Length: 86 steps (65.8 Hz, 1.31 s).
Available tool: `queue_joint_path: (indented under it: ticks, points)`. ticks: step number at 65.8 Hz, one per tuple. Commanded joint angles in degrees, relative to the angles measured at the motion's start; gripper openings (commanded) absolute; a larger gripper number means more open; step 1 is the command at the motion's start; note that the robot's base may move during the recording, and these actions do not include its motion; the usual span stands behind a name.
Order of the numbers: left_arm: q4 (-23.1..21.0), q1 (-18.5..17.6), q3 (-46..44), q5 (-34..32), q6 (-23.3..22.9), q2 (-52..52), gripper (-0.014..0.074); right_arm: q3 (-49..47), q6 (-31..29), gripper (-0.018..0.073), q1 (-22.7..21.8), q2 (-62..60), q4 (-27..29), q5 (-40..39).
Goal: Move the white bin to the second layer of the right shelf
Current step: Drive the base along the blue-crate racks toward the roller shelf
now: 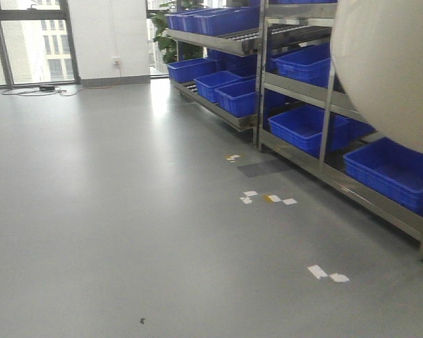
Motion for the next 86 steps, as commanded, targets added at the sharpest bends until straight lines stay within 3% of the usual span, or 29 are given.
queue_joint_path:
  ticks: [1,86]
  points:
    - [-0.12,-0.15,1.56,-5.07,-0.56,-1.2,0.0085,-1.68,-0.08,0.0057,-0.07,-0.15,-0.36,-4.91]
    - [-0.12,-0.15,1.56,-5.07,-0.56,-1.2,0.0085,-1.68,-0.08,0.0057,-0.07,-0.15,-0.36,-4.91]
